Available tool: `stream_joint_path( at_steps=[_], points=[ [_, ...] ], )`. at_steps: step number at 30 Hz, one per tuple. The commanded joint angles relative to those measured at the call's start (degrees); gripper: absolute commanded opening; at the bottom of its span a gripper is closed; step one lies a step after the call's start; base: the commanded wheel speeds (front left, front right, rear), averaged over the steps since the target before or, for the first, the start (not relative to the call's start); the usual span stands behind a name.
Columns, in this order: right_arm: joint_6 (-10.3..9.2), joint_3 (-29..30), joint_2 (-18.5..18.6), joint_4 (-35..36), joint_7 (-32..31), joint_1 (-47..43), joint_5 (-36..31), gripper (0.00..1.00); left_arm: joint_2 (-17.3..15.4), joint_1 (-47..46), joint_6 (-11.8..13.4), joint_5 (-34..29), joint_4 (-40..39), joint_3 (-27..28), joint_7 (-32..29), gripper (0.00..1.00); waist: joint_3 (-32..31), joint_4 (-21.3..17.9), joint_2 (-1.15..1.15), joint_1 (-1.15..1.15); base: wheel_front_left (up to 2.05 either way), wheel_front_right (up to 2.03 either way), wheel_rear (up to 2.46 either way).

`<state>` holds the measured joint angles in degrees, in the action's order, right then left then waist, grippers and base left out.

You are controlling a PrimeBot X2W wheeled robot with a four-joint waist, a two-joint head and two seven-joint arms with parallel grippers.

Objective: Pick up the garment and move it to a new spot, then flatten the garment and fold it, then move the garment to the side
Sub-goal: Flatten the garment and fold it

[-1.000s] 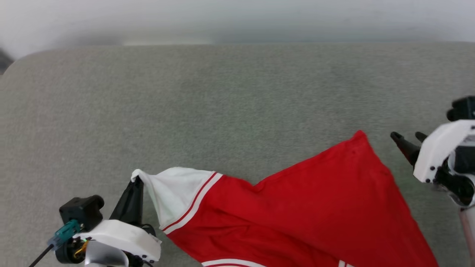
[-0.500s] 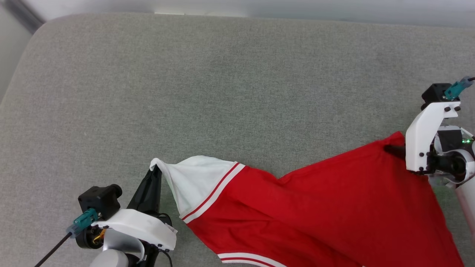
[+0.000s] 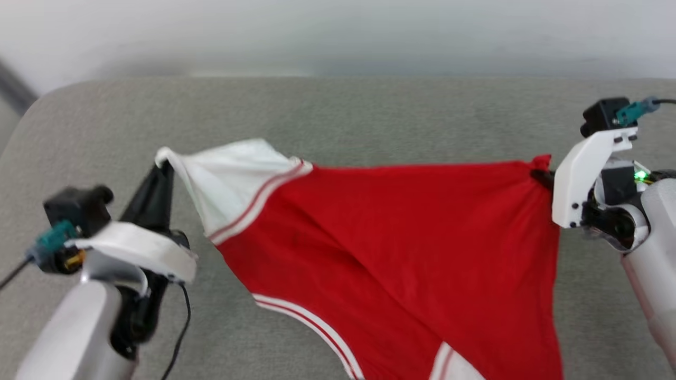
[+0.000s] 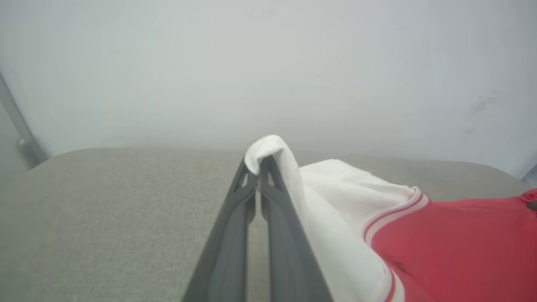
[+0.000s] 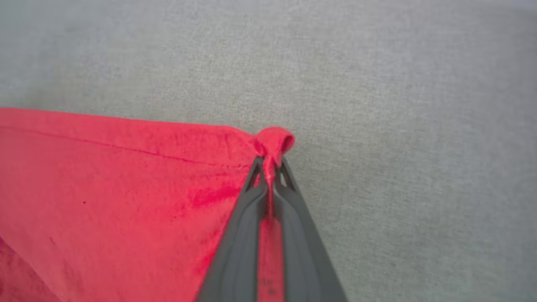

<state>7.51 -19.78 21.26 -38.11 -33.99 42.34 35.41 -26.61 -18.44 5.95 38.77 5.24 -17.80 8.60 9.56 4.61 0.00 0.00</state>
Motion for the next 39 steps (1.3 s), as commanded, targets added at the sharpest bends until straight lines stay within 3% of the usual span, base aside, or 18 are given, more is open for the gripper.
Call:
stream_joint_path(
  at_steps=[1,8,13,22,28,39],
  points=[
    [-0.03,0.05,-0.79,-0.28,0.81,1.17,0.17,0.0,-0.38,-1.2,-0.48,0.21,0.95,0.43,-0.23,0.0,-2.46,-2.75,0.0,0.0,0.0,0.0,0.0],
    [-0.04,0.82,-3.02,-3.87,7.64,7.26,-1.53,0.0,0.05,-14.95,-4.23,2.56,12.54,2.14,-1.26,0.0,-4.85,-7.47,0.0,0.0,0.0,0.0,0.0],
    [-0.04,2.48,-3.92,-6.95,13.96,14.83,-3.61,0.0,0.9,-27.1,-6.27,3.16,21.52,3.04,-0.83,0.0,-2.89,-9.39,0.0,0.0,0.0,0.0,0.0],
    [-0.05,5.52,-3.95,-8.77,24.12,32.59,-6.49,0.0,-0.86,-50.85,-8.39,-0.42,29.44,2.71,0.64,0.0,7.03,-9.87,0.0,0.0,0.0,0.0,0.0],
    [-0.05,6.97,-2.84,-8.26,25.66,44.37,-6.91,0.0,-1.0,-65.36,-9.17,-2.32,30.73,2.3,0.52,0.0,15.1,-8.55,0.0,0.0,0.0,0.0,0.0],
    [-0.04,5.32,-3.73,-10.53,26.99,52.81,-5.83,0.0,-0.15,-75.07,-10.59,-2.44,35.48,1.09,0.56,0.0,26.21,-7.47,0.0,0.0,0.0,0.0,0.0]
  ],
)
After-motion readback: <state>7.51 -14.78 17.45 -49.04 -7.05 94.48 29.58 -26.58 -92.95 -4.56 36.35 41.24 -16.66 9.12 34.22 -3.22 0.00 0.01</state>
